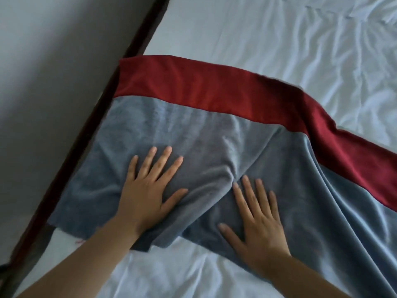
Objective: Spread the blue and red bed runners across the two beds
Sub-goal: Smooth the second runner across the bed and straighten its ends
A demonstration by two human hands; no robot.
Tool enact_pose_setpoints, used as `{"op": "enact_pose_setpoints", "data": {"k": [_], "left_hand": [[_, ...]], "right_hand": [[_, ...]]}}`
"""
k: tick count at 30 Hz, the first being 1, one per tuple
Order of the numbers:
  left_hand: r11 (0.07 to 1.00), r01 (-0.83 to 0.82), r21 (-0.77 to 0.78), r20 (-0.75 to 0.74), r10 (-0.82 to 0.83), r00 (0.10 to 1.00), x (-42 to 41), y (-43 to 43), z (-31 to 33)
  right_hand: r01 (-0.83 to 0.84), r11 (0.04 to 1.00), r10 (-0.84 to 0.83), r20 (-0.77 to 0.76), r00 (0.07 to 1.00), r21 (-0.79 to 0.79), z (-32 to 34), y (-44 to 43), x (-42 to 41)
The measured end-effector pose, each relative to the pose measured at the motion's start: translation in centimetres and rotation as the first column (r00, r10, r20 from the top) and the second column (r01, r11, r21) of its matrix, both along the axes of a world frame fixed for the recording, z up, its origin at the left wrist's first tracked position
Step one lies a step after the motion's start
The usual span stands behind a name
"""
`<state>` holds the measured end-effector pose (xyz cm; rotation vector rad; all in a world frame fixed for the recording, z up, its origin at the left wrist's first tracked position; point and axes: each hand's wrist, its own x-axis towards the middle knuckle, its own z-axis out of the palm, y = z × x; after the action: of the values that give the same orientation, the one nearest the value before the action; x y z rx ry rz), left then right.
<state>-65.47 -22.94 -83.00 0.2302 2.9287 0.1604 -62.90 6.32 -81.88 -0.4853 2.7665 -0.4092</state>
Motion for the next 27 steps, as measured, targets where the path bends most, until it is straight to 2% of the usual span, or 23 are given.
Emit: {"op": "enact_pose_setpoints", "data": {"k": [5,7,9,11,14,17,20,23,25,27], "left_hand": [[0.999,0.042,0.021,-0.041,-0.042,0.998,8.3,-4.6,0.7],[0.994,0.101,0.037,-0.091,-0.097,0.991,10.5,-5.2,1.1],[0.993,0.117,0.009,-0.112,-0.116,0.987,11.6,-5.1,1.1],[0.996,0.084,-0.04,-0.107,-0.088,0.99,11.8,-4.7,0.7],[0.999,0.025,-0.029,-0.113,-0.028,0.993,11.3,-4.4,0.4],[0.998,-0.029,-0.048,-0.144,0.022,0.989,12.2,-6.4,1.0],[0.997,-0.01,-0.079,-0.061,0.005,0.998,14.2,-9.4,1.9],[0.997,0.083,0.003,0.005,-0.083,0.997,15.8,-11.1,2.3],[0.993,0.006,0.117,0.093,-0.017,0.996,15.7,-12.4,2.3],[0.95,-0.169,0.263,0.112,0.144,0.983,14.8,-13.4,1.9]], "right_hand": [[-0.182,0.975,0.164,-0.141,0.976,-0.126,-0.6,0.7,5.5],[-0.205,0.958,0.145,-0.278,0.95,-0.202,-0.5,0.4,6.1],[-0.186,0.96,0.101,-0.364,0.926,-0.208,-0.4,0.0,5.8],[-0.156,0.974,0.087,-0.36,0.929,-0.167,-0.4,-0.5,5.7],[-0.166,0.974,0.107,-0.329,0.938,-0.157,-0.1,-0.1,6.8],[-0.305,0.944,0.263,-0.267,0.927,-0.128,0.1,2.1,9.0],[-0.406,0.908,0.38,-0.204,0.902,-0.102,0.9,3.0,10.3],[-0.44,0.885,0.404,-0.216,0.889,-0.153,1.6,0.7,9.1],[-0.441,0.877,0.4,-0.222,0.889,-0.188,1.9,-2.3,7.8],[-0.429,0.881,0.384,-0.227,0.895,-0.201,2.2,-5.6,6.3]]}}
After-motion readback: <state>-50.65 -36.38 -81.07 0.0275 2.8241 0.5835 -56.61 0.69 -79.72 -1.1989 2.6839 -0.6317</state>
